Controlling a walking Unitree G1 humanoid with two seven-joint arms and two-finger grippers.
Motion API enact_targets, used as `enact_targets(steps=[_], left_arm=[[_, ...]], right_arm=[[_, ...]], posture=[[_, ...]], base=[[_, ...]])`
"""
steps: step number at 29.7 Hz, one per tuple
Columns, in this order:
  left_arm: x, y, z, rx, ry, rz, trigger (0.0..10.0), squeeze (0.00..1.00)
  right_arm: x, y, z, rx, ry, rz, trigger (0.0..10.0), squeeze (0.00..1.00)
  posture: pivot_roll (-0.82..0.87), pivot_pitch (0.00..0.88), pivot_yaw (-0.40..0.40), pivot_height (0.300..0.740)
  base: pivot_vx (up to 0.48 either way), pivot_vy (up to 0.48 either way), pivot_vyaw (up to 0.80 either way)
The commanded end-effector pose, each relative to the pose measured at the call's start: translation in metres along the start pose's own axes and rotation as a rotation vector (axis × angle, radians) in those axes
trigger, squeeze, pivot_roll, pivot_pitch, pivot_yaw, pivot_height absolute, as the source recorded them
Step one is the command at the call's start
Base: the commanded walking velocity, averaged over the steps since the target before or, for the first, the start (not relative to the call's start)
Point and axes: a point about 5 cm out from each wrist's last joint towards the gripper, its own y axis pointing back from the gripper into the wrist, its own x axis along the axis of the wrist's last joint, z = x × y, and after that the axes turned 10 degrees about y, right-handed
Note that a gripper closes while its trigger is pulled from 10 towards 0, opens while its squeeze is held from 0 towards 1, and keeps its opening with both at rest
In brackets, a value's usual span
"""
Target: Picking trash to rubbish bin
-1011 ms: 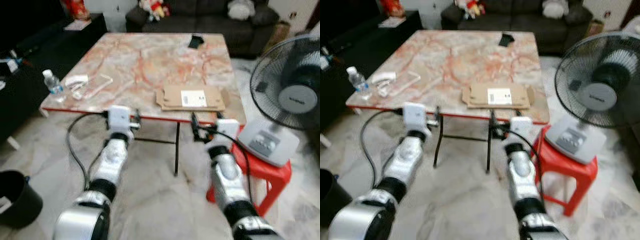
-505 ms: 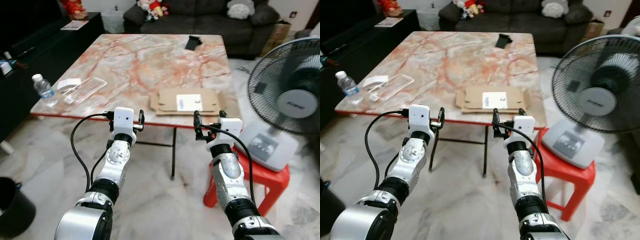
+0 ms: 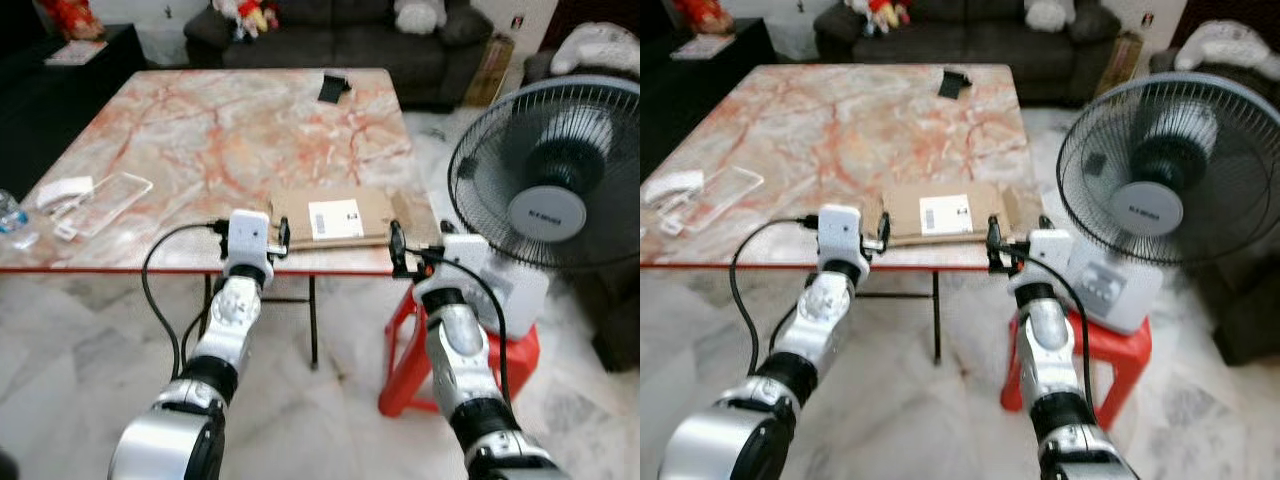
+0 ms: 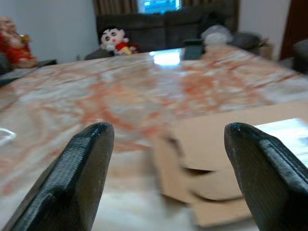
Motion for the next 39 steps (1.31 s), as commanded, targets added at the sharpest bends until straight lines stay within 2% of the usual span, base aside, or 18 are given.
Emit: enact_targets(steps=[1,6,15,18,39], left_arm=[[0.0028,-0.0011,0.0073,-0.011,0.017,0.014,10.0,0.0],[0.0031,-0.0013,0.0079,-0.013,0.018,0.015,10.0,0.0],[0.0033,-0.0015,0.0083,-0.015,0.018,0.015,10.0,0.0],[0.0031,-0.0014,0.0087,-0.016,0.018,0.014,10.0,0.0],[-0.0014,0.0008,0.0135,-0.04,0.035,-0.009,10.0,0.0]], right_arm=[[0.0017,0.0009,0.0093,-0.013,0.033,0.012,10.0,0.0],[0.0005,0.0016,0.0074,-0.006,0.03,0.005,10.0,0.0],[0.0,0.0019,0.0069,0.006,0.064,0.001,10.0,0.0],[-0.0006,0.0021,0.0069,0.001,0.044,-0.001,10.0,0.0],[-0.0012,0.0021,0.0055,0.005,0.038,-0.004,10.0,0.0]], posture=[[-0.11,0.035,0.012,0.74],[-0.11,0.035,0.012,0.74],[-0.11,0.031,0.015,0.74],[-0.11,0.031,0.015,0.74],[-0.12,0.017,0.012,0.74]], base=[[0.334,0.0,0.0],[0.335,0.0,0.66],[0.334,0.0,0.18],[0.333,0.0,0.57],[0.314,0.0,0.0]])
